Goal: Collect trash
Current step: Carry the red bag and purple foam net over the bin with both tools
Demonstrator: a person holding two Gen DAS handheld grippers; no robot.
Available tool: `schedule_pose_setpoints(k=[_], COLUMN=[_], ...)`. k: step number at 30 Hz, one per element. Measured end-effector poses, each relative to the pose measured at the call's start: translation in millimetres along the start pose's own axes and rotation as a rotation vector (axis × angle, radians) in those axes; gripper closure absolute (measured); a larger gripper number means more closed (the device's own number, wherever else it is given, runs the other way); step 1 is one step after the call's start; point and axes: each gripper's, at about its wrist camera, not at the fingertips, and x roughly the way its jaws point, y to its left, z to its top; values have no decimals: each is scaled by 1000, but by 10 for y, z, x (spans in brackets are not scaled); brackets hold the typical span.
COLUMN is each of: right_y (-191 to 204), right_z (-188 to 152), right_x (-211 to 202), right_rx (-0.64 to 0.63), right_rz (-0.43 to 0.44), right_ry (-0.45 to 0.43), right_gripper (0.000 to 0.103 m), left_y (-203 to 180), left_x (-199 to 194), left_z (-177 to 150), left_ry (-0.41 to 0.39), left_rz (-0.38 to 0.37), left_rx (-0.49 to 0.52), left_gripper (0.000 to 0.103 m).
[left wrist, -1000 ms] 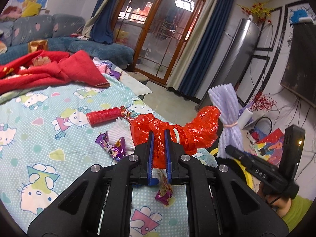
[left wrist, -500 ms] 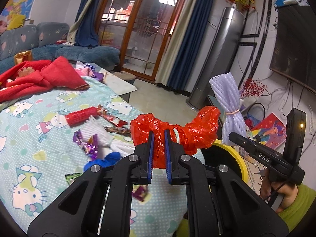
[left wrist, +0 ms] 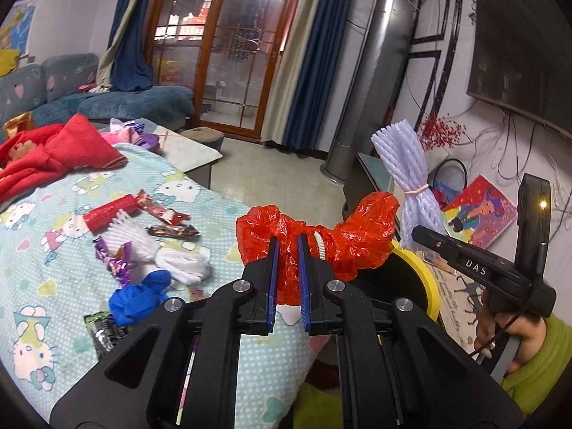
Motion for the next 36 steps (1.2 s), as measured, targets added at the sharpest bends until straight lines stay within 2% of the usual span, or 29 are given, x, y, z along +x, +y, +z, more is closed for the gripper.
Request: schedule_pose_setpoints(k=[16, 24, 36], right_y=[-545, -817, -1098], right_z=[-98, -183, -299], right_x=[-38, 60, 179], right_rx=[114, 177, 253], right_rz=[-115, -182, -228], right_ry=[-3, 40, 85], right_gripper=[80, 80, 80], left_y=[-479, -707, -992], left_x=[357, 606, 1071], left_z=[-51, -123, -219], left_ry=[51, 93, 165], left_rz=[-26, -28, -4], left_rx=[129, 193, 275], left_gripper=[97, 97, 96])
